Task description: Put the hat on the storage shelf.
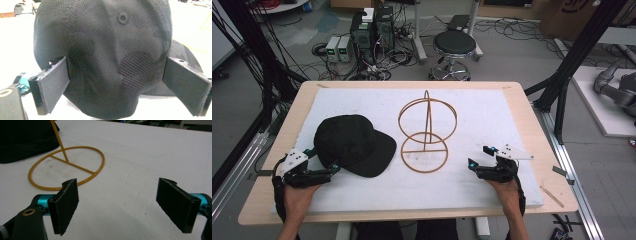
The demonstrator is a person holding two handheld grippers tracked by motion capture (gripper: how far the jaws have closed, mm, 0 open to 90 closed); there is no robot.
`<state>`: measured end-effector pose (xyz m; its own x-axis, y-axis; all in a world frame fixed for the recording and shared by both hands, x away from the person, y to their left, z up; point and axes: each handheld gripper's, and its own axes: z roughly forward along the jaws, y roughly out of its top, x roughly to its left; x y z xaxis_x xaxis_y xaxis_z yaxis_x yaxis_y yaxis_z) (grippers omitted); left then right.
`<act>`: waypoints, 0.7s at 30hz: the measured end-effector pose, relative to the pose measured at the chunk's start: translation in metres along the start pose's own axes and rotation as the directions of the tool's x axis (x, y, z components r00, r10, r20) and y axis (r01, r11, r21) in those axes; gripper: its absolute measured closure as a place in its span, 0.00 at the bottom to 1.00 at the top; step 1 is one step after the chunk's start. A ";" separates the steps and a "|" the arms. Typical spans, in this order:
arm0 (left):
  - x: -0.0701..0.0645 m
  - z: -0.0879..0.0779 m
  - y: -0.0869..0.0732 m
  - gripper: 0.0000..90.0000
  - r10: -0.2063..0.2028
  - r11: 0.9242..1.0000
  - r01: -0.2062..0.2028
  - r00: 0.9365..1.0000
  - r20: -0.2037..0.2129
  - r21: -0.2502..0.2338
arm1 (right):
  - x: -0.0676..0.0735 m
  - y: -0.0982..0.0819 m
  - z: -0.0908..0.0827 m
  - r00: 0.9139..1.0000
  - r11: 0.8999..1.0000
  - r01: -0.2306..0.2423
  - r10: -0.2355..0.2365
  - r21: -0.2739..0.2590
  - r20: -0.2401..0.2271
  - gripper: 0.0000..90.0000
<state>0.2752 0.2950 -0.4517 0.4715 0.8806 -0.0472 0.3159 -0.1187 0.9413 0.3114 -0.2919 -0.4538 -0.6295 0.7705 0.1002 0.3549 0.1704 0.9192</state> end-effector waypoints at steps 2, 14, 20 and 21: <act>0.000 0.000 0.000 0.08 -0.005 1.000 0.005 1.000 0.000 0.001 | 0.000 0.000 0.000 1.000 1.000 -0.003 0.003 -0.001 0.003 0.21; 0.001 -0.001 0.000 0.08 -0.009 1.000 0.010 1.000 0.007 -0.008 | 0.002 0.000 0.000 1.000 1.000 0.019 -0.019 -0.002 0.005 0.21; 0.002 -0.005 0.001 0.08 -0.009 0.999 0.009 1.000 0.001 -0.039 | 0.002 0.000 0.000 1.000 1.000 0.026 -0.026 0.000 0.006 0.21; 0.002 -0.005 0.001 0.08 -0.009 0.999 0.009 1.000 0.001 -0.039 | 0.002 0.000 0.000 1.000 1.000 0.026 -0.026 0.000 0.005 0.21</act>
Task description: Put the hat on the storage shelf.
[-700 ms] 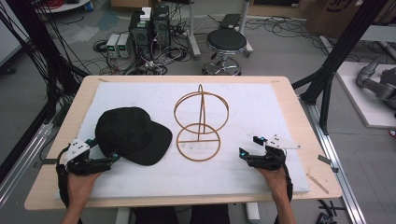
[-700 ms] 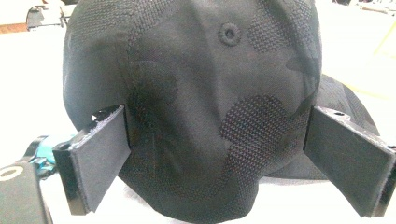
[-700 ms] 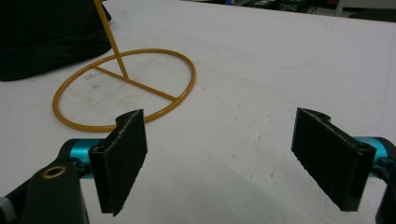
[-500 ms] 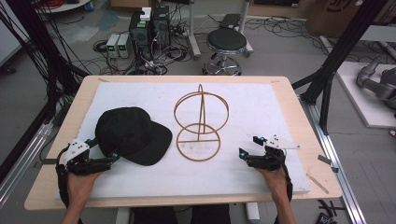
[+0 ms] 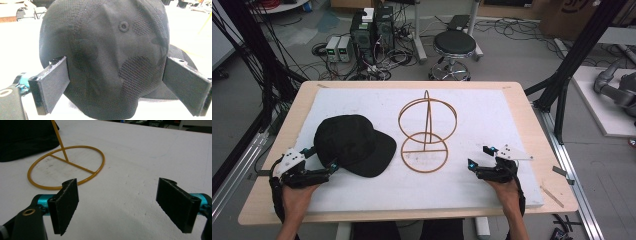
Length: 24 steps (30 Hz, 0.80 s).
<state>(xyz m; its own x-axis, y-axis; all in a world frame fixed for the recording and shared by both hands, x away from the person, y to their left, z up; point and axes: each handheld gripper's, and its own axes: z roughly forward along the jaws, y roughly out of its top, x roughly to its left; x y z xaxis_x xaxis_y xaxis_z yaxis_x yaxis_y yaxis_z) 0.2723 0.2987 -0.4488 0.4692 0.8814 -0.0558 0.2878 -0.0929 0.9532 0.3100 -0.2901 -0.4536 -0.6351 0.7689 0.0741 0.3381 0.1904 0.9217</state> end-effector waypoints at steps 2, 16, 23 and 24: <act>0.001 -0.001 0.000 0.08 -0.004 1.000 0.004 1.000 0.002 0.001 | 0.000 0.000 0.000 1.000 1.000 0.000 0.000 0.000 -0.001 0.21; 0.011 -0.018 0.013 0.08 -0.034 0.999 0.036 0.997 0.073 -0.036 | -0.001 0.000 0.000 1.000 1.000 -0.004 0.004 -0.002 -0.004 0.20; 0.025 -0.022 0.024 0.08 -0.033 0.999 0.035 0.993 0.116 -0.020 | 0.000 0.000 0.000 1.000 1.000 0.001 -0.001 0.002 -0.003 0.21; 0.028 -0.022 0.028 0.08 -0.025 0.999 0.028 0.992 0.124 -0.023 | 0.000 0.000 0.000 1.000 1.000 0.001 -0.001 0.003 -0.003 0.21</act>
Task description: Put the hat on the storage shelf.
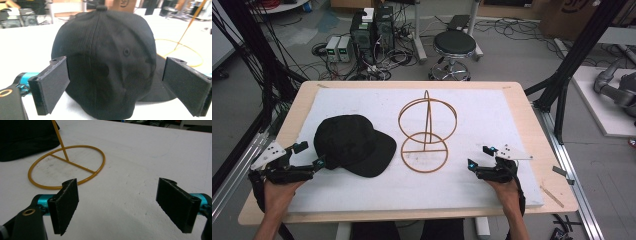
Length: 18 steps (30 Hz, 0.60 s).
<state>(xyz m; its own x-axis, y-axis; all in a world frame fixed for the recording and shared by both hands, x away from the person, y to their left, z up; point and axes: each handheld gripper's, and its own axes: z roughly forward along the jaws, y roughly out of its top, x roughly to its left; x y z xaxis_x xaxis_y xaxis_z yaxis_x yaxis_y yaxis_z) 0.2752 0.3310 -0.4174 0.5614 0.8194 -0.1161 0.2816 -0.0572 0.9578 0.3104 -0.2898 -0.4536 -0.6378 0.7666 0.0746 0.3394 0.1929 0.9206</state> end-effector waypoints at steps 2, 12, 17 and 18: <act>0.002 0.000 0.002 0.08 -0.001 1.000 0.001 1.000 0.004 0.000 | 0.001 0.000 0.000 1.000 1.000 0.002 -0.002 0.000 0.001 0.21; 0.020 0.008 0.033 0.08 0.018 0.999 -0.020 0.998 0.057 0.039 | 0.002 0.000 0.000 1.000 1.000 0.022 -0.022 -0.001 0.007 0.21; 0.025 0.011 0.040 0.08 0.022 0.998 -0.026 0.997 0.069 0.058 | 0.003 0.000 0.000 1.000 1.000 0.024 -0.024 0.000 0.008 0.21; 0.028 0.013 0.043 0.08 0.025 0.997 -0.030 0.997 0.075 0.072 | 0.002 0.000 0.000 1.000 1.000 0.027 -0.027 -0.001 0.009 0.21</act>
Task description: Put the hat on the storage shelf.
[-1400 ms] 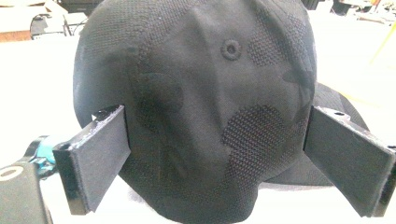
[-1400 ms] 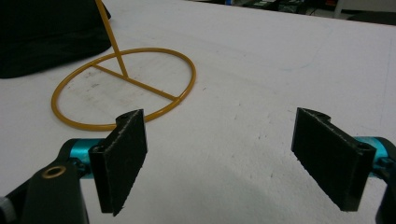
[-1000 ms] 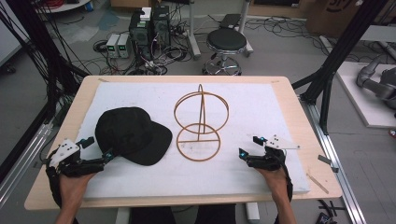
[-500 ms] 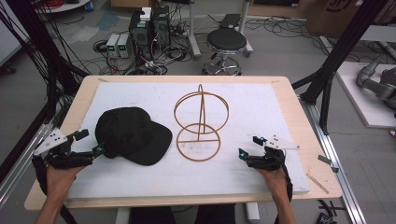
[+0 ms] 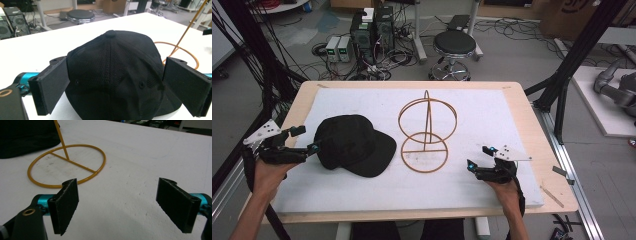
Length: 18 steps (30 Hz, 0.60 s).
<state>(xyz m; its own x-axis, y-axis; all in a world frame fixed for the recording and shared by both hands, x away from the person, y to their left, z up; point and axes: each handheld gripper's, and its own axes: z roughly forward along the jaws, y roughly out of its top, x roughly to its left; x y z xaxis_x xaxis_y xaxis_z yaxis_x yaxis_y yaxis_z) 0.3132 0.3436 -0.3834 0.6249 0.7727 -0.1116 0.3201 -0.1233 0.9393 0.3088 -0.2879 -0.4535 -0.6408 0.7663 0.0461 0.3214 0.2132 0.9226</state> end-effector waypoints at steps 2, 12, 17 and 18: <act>0.002 0.002 0.001 0.08 0.002 1.000 -0.002 1.000 0.005 0.007 | 0.000 0.000 0.000 1.000 1.000 -0.001 0.001 0.000 -0.001 0.21; 0.020 0.017 0.014 0.08 0.022 0.999 -0.023 1.000 0.017 0.048 | 0.001 0.000 0.000 1.000 1.000 0.010 -0.010 0.002 0.000 0.21; 0.023 0.024 0.019 0.08 0.042 0.997 -0.043 0.999 0.017 0.071 | 0.001 0.000 0.000 1.000 1.000 0.009 -0.009 0.000 -0.002 0.21; 0.022 0.025 0.022 0.09 0.053 0.996 -0.055 0.998 0.029 0.067 | 0.001 0.000 0.000 1.000 1.000 0.011 -0.011 0.001 0.000 0.21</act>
<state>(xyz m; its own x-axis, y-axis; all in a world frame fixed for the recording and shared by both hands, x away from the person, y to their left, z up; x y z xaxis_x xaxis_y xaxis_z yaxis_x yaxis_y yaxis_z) 0.3521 0.3423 -0.3729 0.6614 0.7467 -0.0706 0.3323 -0.2073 0.9201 0.3078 -0.2871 -0.4535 -0.6443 0.7639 0.0365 0.3157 0.2222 0.9225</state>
